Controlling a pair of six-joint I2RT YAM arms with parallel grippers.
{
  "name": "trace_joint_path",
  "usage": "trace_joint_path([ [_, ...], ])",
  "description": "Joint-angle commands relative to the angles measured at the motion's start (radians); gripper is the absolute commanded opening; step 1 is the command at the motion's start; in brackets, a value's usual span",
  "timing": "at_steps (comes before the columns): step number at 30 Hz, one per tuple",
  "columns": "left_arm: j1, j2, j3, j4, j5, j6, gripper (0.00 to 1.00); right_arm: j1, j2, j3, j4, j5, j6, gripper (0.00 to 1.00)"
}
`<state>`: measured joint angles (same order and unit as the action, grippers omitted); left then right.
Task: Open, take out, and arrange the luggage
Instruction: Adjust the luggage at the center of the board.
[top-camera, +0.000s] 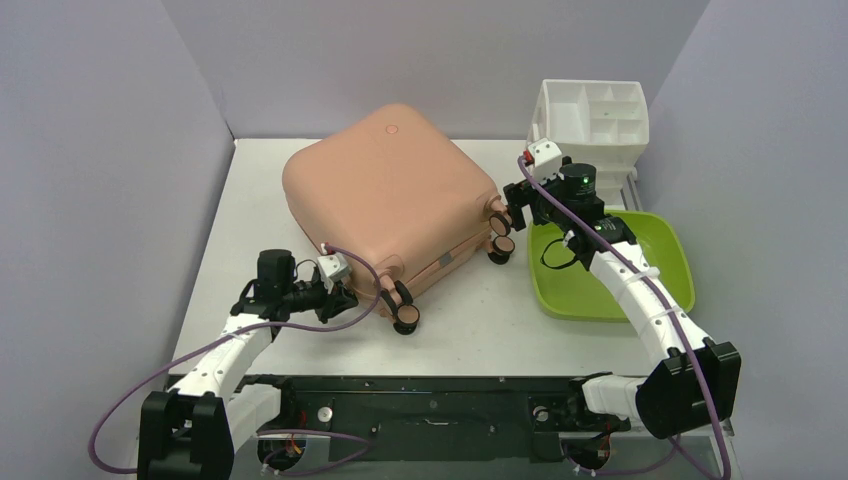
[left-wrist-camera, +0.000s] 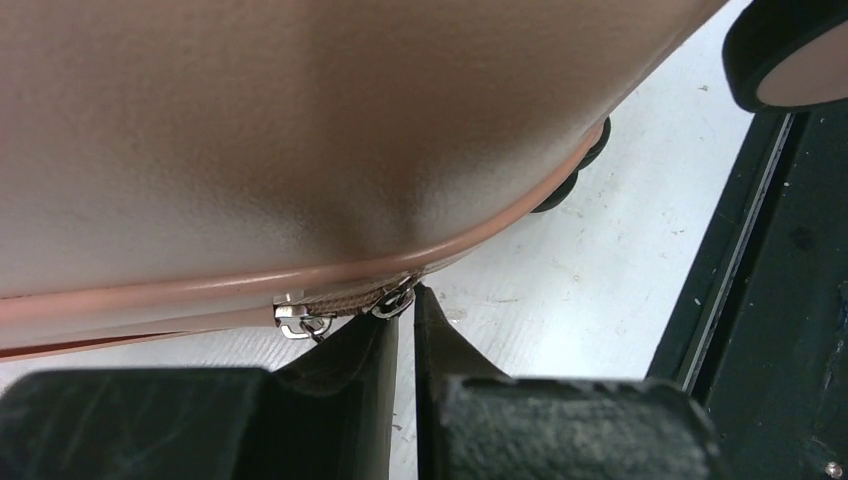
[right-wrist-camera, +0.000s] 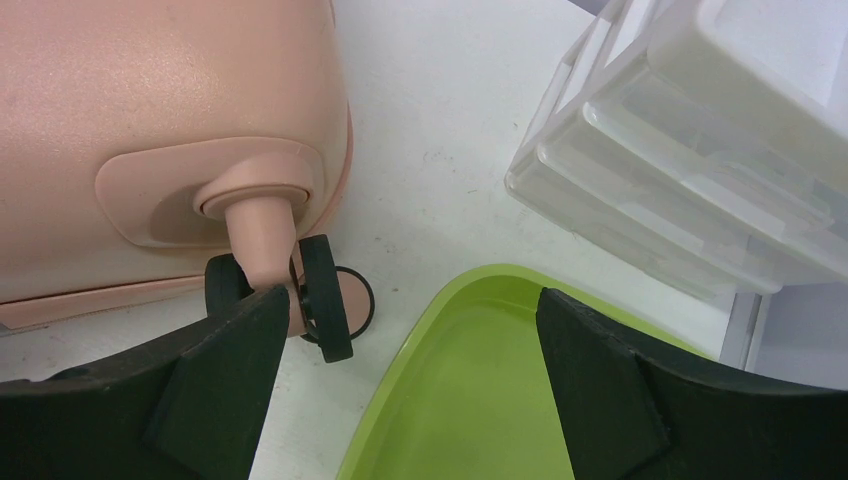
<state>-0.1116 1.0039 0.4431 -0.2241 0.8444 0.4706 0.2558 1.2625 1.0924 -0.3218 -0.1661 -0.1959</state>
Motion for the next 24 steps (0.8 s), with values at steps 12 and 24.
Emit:
trace_joint_path([
  [12, -0.006, 0.0, 0.08, -0.03, 0.191, 0.112, 0.0, 0.0, 0.045, 0.037, 0.045, -0.117, 0.031, 0.87],
  [24, -0.048, 0.018, 0.123, -0.239, 0.278, 0.342, 0.0, 0.0, 0.1, 0.052, 0.02, -0.196, 0.057, 0.87],
])
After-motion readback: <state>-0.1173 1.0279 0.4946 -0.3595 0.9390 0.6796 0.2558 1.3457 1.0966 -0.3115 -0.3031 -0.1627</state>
